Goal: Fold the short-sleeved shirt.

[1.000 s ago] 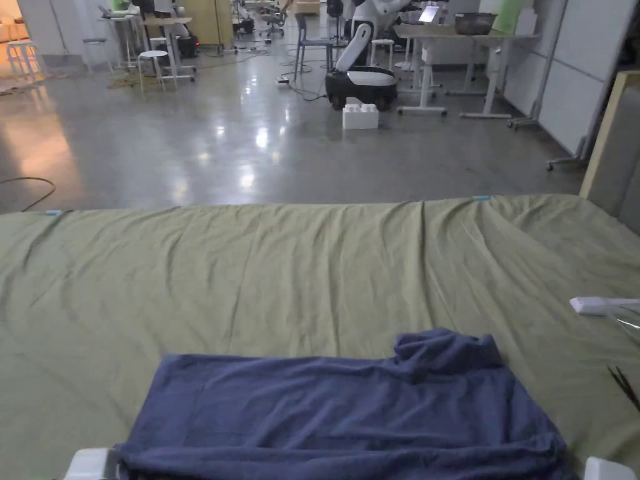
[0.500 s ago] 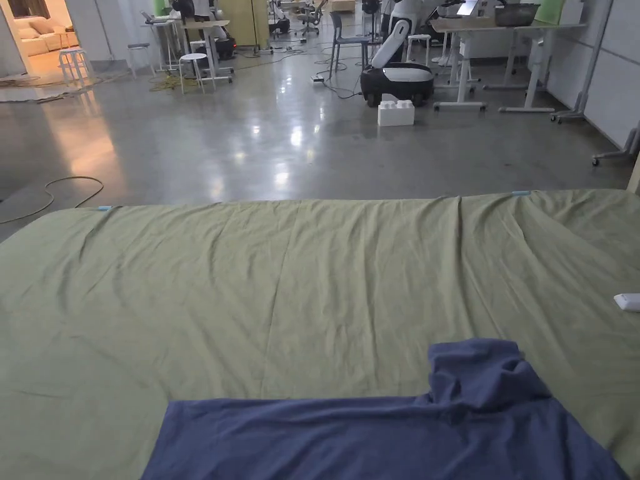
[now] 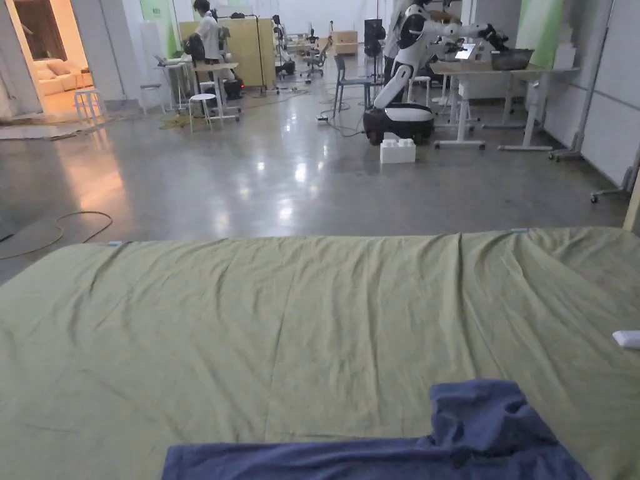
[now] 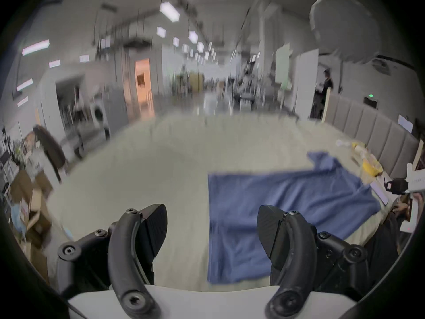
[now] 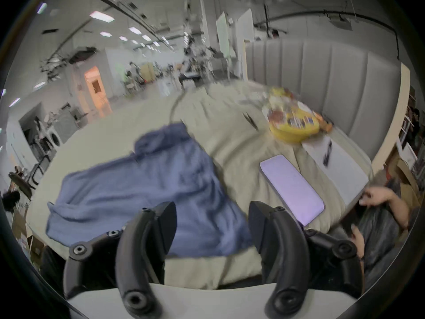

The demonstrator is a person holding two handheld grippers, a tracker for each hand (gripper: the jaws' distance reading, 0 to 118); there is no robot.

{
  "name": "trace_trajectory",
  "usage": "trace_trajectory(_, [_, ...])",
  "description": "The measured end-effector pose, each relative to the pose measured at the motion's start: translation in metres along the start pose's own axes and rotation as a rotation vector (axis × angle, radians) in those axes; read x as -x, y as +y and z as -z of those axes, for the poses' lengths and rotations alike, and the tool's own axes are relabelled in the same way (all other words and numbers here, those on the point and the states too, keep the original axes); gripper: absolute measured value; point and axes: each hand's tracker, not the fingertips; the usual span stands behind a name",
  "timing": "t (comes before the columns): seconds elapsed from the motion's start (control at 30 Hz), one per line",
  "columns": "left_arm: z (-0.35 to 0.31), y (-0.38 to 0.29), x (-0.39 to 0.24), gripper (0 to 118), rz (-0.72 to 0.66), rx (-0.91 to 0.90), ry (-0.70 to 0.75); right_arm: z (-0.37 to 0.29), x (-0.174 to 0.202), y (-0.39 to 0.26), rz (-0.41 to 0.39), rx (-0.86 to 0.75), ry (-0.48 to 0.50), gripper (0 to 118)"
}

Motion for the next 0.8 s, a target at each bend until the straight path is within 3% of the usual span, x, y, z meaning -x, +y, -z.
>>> trace_trajectory(0.2, [-0.074, 0.071, -0.03, 84, 0.011, -0.342, -0.086, -0.057, 0.043, 0.055, -0.113, -0.276, 0.182, 70])
trace_trajectory(0.37, [-0.092, 0.083, -0.057, 83, 0.019, -0.43, -0.089, -0.088, 0.073, 0.069, -0.154, -0.393, 0.279, 70])
trace_trajectory(0.43, [-0.095, 0.081, -0.068, 81, 0.074, -0.43, -0.113, -0.095, 0.081, 0.068, -0.164, -0.398, 0.304, 63])
trace_trajectory(0.47, [-0.096, 0.08, -0.074, 76, 0.094, -0.421, -0.114, -0.096, 0.084, 0.066, -0.17, -0.4, 0.334, 50])
trace_trajectory(0.5, [-0.096, 0.078, -0.08, 62, 0.111, -0.409, -0.107, -0.097, 0.086, 0.064, -0.164, -0.393, 0.344, 28])
trace_trajectory(0.53, [-0.098, 0.075, -0.084, 45, 0.125, -0.411, -0.102, -0.098, 0.089, 0.062, -0.158, -0.39, 0.338, 13])
trace_trajectory(0.6, [-0.099, 0.072, -0.089, 3, 0.155, -0.396, -0.119, -0.099, 0.091, 0.056, -0.156, -0.388, 0.333, 6])
trace_trajectory(0.8, [-0.1, 0.075, -0.082, 2, 0.082, -0.366, -0.156, -0.101, 0.089, 0.057, -0.133, -0.367, 0.338, 0])
